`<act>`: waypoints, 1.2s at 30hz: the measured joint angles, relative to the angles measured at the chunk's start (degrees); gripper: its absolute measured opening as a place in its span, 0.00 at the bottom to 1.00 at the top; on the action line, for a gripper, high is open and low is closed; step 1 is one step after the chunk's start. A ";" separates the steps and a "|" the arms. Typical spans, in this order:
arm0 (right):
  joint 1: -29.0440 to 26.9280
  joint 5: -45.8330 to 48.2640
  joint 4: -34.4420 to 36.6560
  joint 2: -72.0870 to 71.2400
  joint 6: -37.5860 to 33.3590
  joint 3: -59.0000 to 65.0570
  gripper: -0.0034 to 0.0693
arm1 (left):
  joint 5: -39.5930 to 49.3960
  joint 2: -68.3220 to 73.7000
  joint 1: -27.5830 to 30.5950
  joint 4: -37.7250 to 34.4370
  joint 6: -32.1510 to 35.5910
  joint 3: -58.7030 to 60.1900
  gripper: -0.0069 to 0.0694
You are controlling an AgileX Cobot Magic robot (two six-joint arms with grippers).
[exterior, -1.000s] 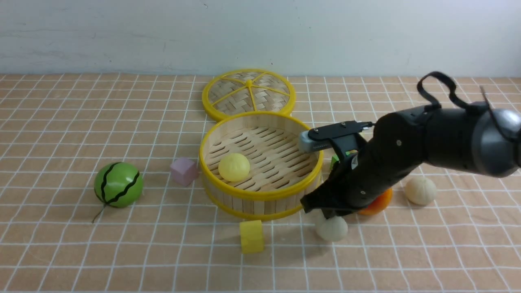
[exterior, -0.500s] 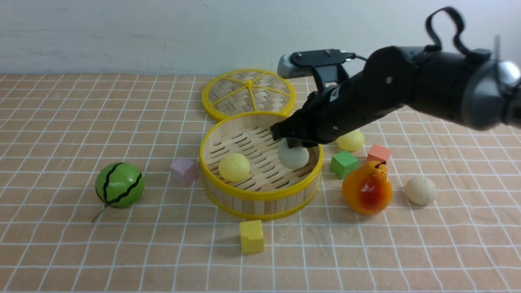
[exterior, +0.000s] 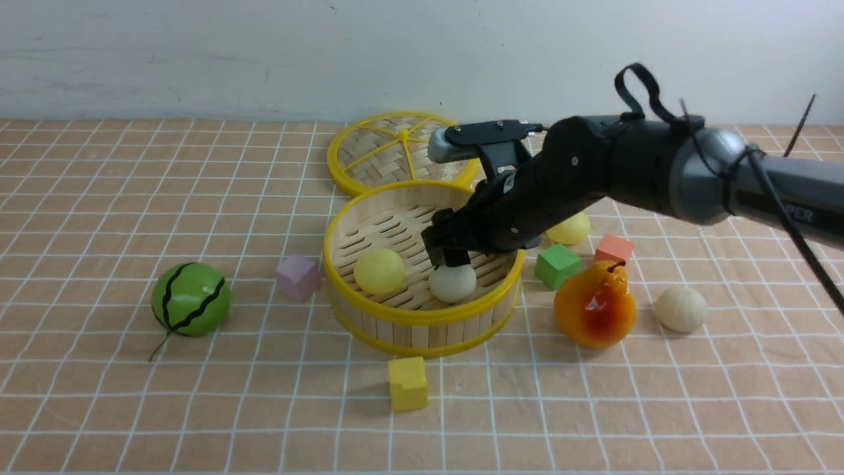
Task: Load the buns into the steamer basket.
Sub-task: Use the right arm to grab a steamed stuffed bun
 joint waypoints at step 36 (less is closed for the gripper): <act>-25.07 -1.03 -6.98 -5.48 5.98 18.26 0.51 | 0.12 0.00 0.00 0.00 0.00 0.00 0.18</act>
